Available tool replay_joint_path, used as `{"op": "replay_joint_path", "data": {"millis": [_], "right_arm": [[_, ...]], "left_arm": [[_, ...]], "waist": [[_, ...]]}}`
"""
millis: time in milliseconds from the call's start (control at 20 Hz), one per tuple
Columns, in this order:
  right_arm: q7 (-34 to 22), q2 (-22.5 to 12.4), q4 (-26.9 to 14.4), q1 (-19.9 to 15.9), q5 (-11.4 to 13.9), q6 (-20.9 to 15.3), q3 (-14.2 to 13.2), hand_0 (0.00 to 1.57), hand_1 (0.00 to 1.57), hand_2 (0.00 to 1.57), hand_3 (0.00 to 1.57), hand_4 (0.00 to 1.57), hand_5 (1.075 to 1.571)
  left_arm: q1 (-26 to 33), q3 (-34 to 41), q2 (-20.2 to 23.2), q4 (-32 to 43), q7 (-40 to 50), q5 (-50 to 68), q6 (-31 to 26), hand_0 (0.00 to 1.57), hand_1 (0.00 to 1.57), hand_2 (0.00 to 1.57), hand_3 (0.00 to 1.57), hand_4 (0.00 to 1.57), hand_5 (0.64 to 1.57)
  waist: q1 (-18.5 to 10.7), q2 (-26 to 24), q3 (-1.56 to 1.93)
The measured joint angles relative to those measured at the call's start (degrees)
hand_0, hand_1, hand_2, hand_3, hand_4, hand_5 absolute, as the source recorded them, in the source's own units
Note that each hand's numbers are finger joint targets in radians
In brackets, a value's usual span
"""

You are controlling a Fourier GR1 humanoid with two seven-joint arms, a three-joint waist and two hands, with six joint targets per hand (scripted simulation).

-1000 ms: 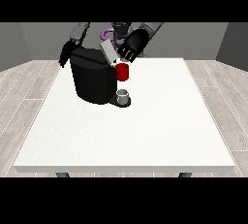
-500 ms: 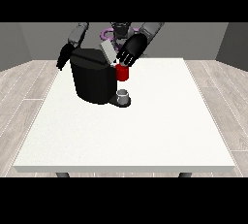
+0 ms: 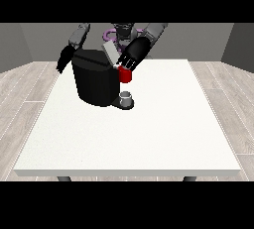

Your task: Insert the coffee pod into the coffee machine and close the lid

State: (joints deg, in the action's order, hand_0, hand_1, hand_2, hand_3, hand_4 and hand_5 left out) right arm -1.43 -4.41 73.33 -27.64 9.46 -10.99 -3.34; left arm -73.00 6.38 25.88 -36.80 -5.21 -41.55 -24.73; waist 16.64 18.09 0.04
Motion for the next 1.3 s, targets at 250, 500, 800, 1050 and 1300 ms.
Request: {"op": "replay_joint_path", "data": {"millis": [250, 500, 800, 1050, 1300], "right_arm": [[0.7, -0.5, -1.2, 0.0, -0.3, 0.2, -0.7, 0.0, 0.0, 0.0, 0.0, 0.0, 1.571], [1.1, -0.2, -0.9, 0.7, -0.4, 0.5, -0.3, 0.0, 0.0, 0.0, 0.0, 0.0, 1.571], [2.0, 0.0, -1.3, 1.1, -0.4, 0.4, -0.4, 0.0, 0.0, 0.0, 0.0, 0.0, 1.571], [0.8, -0.3, -0.3, 0.4, -0.3, 0.2, -0.4, 0.0, 0.0, 0.0, 0.0, 0.0, 1.571], [0.1, -0.2, 0.5, 1.2, 0.0, 0.3, 0.1, 0.0, 0.0, 0.0, 0.0, 0.0, 1.571]], "left_arm": [[-0.3, -0.1, -1.2, -0.1, 0.5, -0.4, 1.3, 1.21, 1.21, 1.24, 1.21, 0.36, 1.571], [-0.7, 0.2, -0.6, 0.3, 0.0, -0.9, 2.1, 1.19, 1.19, 1.21, 1.17, 0.36, 1.571], [-0.1, -1.0, -0.7, -0.1, -0.7, -2.9, 4.8, 1.22, 1.22, 1.23, 1.1, 0.0, 1.571], [0.6, -2.8, 0.3, 0.0, -2.8, -5.5, 6.7, 1.16, 1.16, 1.18, 1.05, 0.0, 1.571], [1.4, -2.9, 0.8, 0.8, -4.6, -6.1, 7.2, 1.12, 1.12, 1.14, 0.98, 0.0, 1.571]], "waist": [[-0.1, -0.1, -0.01], [0.7, 0.0, -0.03], [0.5, 0.2, -0.02], [0.9, 0.6, -0.01], [1.0, 0.4, 0.07]]}}
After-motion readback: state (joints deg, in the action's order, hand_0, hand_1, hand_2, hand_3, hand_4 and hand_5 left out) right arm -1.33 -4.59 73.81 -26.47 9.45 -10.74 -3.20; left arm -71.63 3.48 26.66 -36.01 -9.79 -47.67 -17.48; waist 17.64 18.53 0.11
